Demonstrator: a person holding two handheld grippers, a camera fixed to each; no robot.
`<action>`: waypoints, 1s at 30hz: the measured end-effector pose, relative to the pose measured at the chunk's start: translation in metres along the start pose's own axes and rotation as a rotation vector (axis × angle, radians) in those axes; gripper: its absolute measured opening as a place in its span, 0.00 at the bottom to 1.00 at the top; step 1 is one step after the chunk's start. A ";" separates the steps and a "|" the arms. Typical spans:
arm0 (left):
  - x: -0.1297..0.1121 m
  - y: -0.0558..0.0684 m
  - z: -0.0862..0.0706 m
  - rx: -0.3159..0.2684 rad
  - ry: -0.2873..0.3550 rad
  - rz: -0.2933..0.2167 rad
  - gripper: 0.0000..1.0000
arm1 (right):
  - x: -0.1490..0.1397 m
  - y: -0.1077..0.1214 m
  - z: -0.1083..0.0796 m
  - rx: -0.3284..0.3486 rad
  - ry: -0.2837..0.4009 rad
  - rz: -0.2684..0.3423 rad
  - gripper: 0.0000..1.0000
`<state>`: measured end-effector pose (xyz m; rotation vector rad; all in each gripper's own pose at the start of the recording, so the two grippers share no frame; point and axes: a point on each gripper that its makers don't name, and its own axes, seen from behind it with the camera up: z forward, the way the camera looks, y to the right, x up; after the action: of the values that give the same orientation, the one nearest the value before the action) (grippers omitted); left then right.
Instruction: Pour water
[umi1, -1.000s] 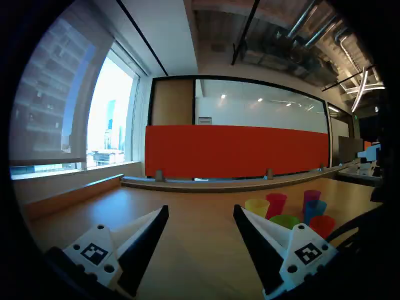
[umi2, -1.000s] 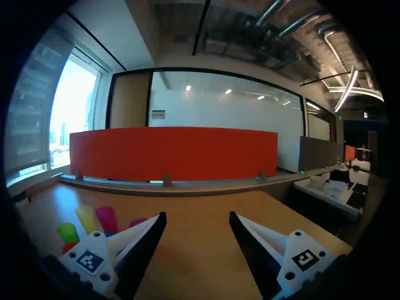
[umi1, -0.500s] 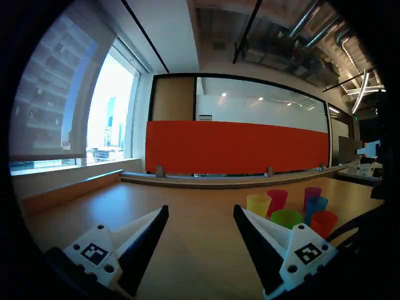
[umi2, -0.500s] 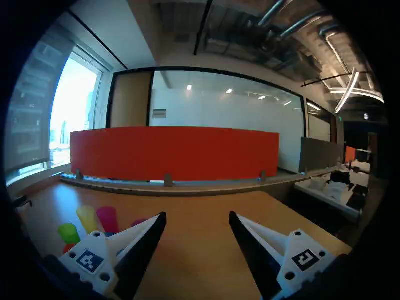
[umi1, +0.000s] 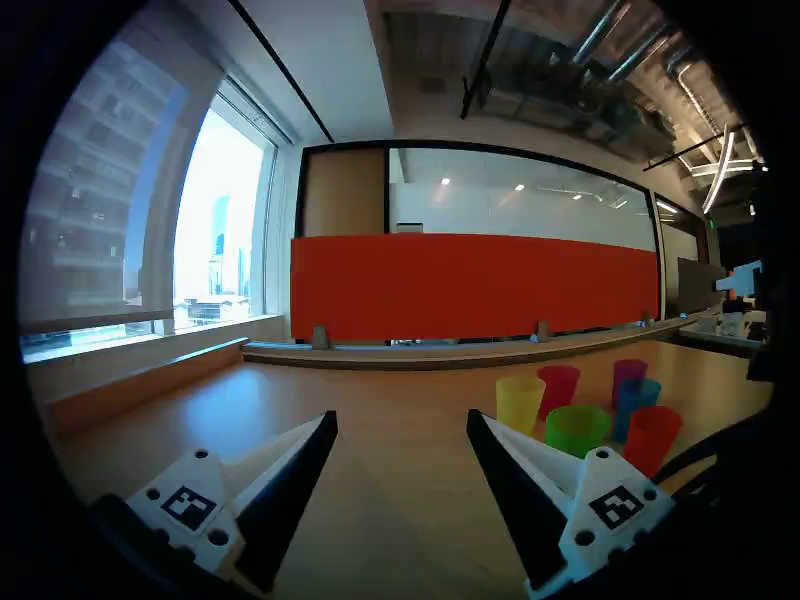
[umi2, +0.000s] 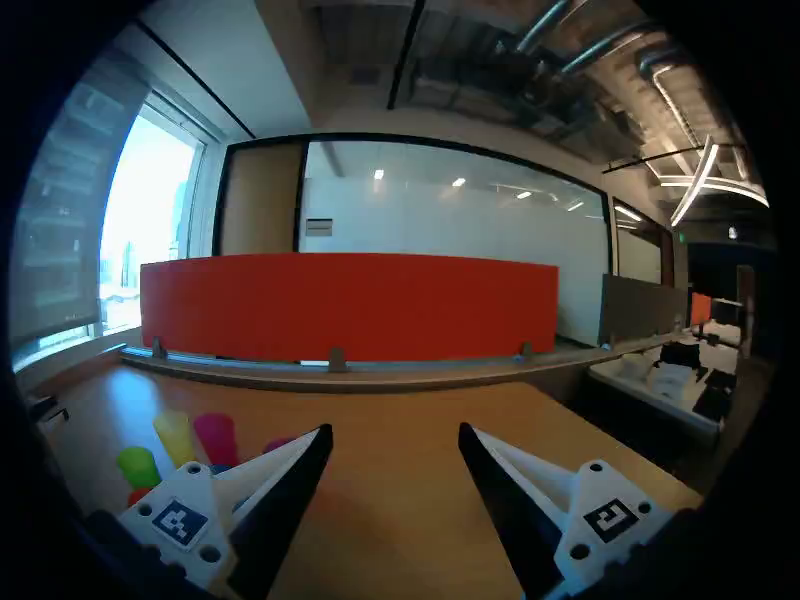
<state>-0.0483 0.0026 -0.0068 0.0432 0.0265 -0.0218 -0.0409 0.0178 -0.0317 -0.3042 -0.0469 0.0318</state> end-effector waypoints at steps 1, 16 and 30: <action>0.000 0.000 0.000 0.000 0.000 -0.001 0.96 | 0.000 0.000 0.000 0.001 0.000 0.000 0.97; 0.000 0.000 0.000 0.000 -0.001 0.001 0.96 | 0.006 -0.002 -0.003 0.011 0.019 0.005 0.97; -0.001 0.000 0.000 0.000 -0.001 0.002 0.96 | 0.001 -0.011 0.006 0.070 0.131 -0.048 0.99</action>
<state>-0.0490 0.0027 -0.0066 0.0436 0.0258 -0.0203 -0.0396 0.0089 -0.0229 -0.2348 0.0770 -0.0341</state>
